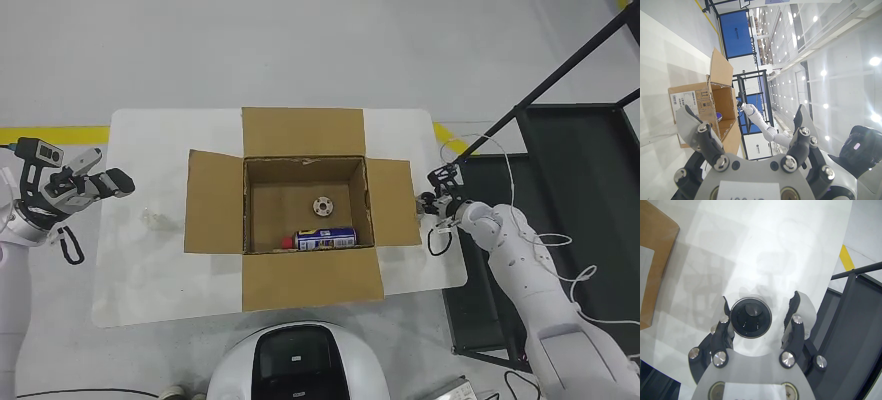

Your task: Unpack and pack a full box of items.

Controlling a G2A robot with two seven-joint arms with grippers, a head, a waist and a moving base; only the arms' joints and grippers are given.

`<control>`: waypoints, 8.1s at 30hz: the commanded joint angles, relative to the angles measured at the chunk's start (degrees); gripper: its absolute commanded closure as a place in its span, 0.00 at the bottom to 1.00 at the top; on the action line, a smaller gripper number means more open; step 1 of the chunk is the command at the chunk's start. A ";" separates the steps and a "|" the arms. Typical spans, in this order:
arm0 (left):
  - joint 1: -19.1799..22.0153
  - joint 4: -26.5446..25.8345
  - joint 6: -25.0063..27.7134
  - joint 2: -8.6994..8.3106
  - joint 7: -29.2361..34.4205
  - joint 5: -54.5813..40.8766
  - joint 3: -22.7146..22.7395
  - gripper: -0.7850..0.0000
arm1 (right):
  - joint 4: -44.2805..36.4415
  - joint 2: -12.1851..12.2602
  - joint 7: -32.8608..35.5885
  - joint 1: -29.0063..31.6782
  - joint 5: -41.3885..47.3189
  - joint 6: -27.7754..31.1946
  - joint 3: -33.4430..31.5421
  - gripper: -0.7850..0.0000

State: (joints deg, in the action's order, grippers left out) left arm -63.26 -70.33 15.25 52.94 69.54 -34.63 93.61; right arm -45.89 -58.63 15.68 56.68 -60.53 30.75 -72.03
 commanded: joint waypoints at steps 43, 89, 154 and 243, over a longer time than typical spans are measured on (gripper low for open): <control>0.00 0.00 0.00 0.00 0.00 0.00 0.00 0.00 | -43.57 -0.66 3.19 0.52 0.02 6.87 11.94 1.00; 0.00 0.00 0.00 0.00 0.00 0.00 0.00 0.00 | 1.60 -19.26 -13.97 -23.49 -6.46 7.99 44.72 1.00; 21.69 24.71 3.84 9.14 5.68 -8.15 -26.55 0.00 | -43.93 -0.70 10.32 7.11 39.44 19.44 7.80 0.00; 16.24 11.28 9.83 7.45 6.91 6.67 -19.45 0.00 | -41.66 -0.42 27.20 11.84 59.35 -1.77 4.09 0.00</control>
State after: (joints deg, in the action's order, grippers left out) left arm -47.52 -59.75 24.54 60.30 76.34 -28.03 74.51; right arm -87.11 -59.16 42.58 68.02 -3.24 28.82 -67.21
